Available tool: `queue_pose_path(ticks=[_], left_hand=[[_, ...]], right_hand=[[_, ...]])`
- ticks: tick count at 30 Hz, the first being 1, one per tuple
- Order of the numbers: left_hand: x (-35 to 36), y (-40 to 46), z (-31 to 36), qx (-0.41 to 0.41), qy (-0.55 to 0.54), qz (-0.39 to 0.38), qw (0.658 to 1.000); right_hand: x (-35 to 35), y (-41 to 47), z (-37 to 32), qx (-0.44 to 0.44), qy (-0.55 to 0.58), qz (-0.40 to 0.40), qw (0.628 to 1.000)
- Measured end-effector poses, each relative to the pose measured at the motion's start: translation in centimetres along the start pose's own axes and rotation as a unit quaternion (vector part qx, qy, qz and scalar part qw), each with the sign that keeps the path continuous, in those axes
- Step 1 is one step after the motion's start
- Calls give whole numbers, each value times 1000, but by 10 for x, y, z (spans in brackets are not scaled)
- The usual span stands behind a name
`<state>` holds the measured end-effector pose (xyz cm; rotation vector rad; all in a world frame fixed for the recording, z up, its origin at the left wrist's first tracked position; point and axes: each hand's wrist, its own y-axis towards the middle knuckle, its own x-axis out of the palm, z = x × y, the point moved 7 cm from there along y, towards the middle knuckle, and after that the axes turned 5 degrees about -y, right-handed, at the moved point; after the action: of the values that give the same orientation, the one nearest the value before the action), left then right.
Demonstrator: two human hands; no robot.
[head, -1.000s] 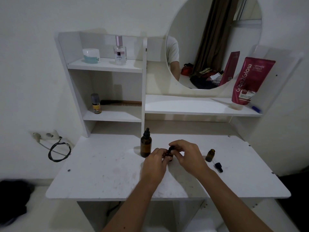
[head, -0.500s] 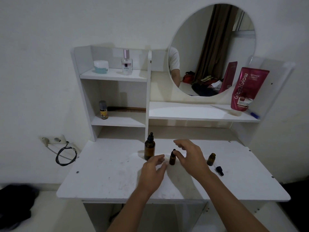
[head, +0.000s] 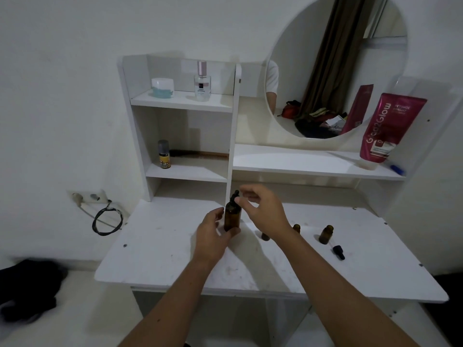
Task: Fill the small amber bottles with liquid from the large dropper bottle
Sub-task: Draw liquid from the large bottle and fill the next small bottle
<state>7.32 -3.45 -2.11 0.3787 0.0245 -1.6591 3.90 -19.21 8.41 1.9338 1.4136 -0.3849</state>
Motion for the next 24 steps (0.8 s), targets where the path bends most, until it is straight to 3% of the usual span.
queue_pose_path(ticks=[24], left_hand=[[8, 6, 1, 14, 78, -13, 997]], right_hand=[[11, 15, -5, 37, -2, 41, 998]])
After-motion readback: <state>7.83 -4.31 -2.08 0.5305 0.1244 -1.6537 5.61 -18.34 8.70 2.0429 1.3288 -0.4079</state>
